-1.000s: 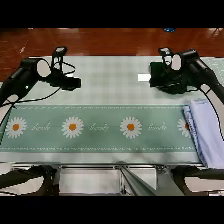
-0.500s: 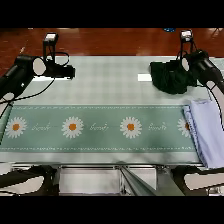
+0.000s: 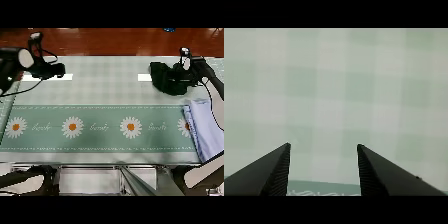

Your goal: Fold the shirts.

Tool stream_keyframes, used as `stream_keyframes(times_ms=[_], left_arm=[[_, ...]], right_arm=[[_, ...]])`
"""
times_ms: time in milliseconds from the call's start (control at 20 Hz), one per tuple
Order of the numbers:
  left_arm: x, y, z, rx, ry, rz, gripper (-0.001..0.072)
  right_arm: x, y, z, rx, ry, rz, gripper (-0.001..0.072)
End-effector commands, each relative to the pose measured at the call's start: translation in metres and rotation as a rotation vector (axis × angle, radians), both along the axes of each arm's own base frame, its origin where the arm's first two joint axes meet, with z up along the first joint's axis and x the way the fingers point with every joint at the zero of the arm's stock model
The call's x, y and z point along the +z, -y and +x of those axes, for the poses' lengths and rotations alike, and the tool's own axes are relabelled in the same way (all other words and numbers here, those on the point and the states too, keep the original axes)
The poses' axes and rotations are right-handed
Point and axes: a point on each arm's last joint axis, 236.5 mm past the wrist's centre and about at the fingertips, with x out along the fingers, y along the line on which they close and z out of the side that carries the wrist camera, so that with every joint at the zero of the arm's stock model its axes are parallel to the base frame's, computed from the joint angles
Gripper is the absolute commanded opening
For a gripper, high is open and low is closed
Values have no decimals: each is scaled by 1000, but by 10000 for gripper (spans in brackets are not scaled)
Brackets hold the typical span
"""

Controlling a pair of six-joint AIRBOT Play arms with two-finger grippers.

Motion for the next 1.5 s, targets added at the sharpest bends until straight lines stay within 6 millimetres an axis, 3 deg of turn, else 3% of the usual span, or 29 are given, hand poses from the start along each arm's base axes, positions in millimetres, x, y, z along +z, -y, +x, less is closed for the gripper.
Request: stream_keyframes(times_ms=[0,100,250,350,500,650,750,850,900,1000,1200,1450], left_arm=[[38,-46,-29,126,-52,-9,508],[61,-62,-52,163,-3,-11,508],[69,-65,-95,174,76,-16,508],[63,-50,-124,162,131,-77,507],[50,-2,-159,73,192,-260,507],[36,30,-184,0,192,-367,507],[36,38,-189,-26,197,-380,507],[41,39,-187,-27,219,-389,507],[44,40,-184,-27,232,-394,507],[48,41,-181,-23,250,-406,507],[50,40,-179,-56,272,-377,507],[44,42,-184,-72,242,-371,508]], right_arm=[[30,-31,-7,90,-33,114,25],[104,-48,15,118,136,171,25],[238,-65,27,165,427,217,25],[326,-78,14,212,598,239,24],[434,-102,-24,295,809,263,24],[510,-142,-70,409,969,262,24],[530,-174,-101,504,1003,271,24],[532,-206,-129,596,977,303,24],[524,-223,-141,647,933,322,24],[488,-258,-160,740,793,361,24],[375,-327,-185,863,467,425,25],[214,-408,-209,857,126,522,25]])
